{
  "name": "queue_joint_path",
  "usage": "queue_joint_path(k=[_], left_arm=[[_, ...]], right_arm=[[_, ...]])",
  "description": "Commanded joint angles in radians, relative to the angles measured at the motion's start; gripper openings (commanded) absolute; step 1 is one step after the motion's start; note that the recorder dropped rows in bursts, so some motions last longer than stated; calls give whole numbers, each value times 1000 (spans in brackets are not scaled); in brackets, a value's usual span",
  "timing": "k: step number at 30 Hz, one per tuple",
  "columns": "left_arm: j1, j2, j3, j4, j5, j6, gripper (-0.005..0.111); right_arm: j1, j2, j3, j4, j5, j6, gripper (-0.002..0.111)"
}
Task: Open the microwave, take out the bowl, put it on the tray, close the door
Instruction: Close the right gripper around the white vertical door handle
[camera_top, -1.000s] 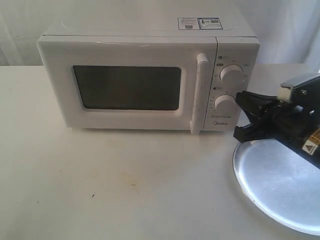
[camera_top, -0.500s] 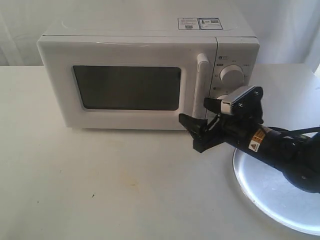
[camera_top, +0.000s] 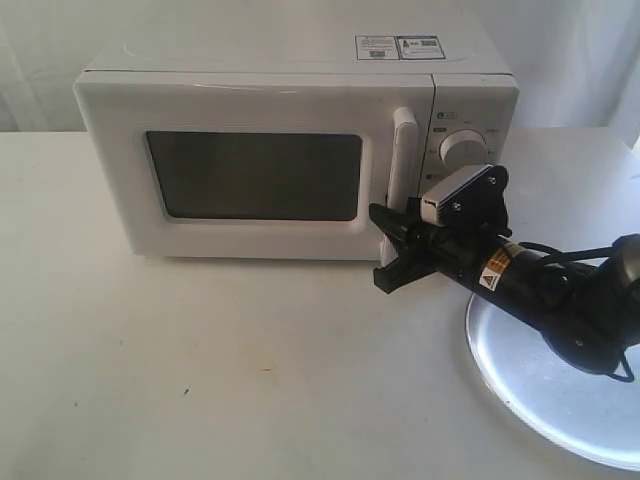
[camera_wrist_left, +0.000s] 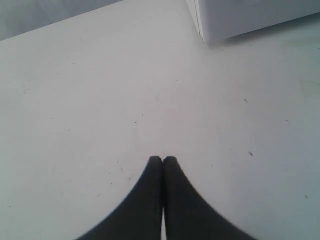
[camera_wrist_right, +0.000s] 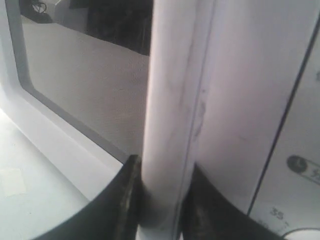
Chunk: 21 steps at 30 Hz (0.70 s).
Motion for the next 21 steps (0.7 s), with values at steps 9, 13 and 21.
queue_joint_path(k=[9, 13, 21], left_arm=[[-4, -4, -4, -4, -1, -2, 0], [-4, -4, -4, -4, -1, -2, 0], [-4, -4, -4, -4, -1, -2, 0]], right_arm=[[23, 1, -4, -406, -33, -109, 0], [29, 1, -2, -406, -33, -109, 0], [38, 1, -2, -406, -33, -123, 0]])
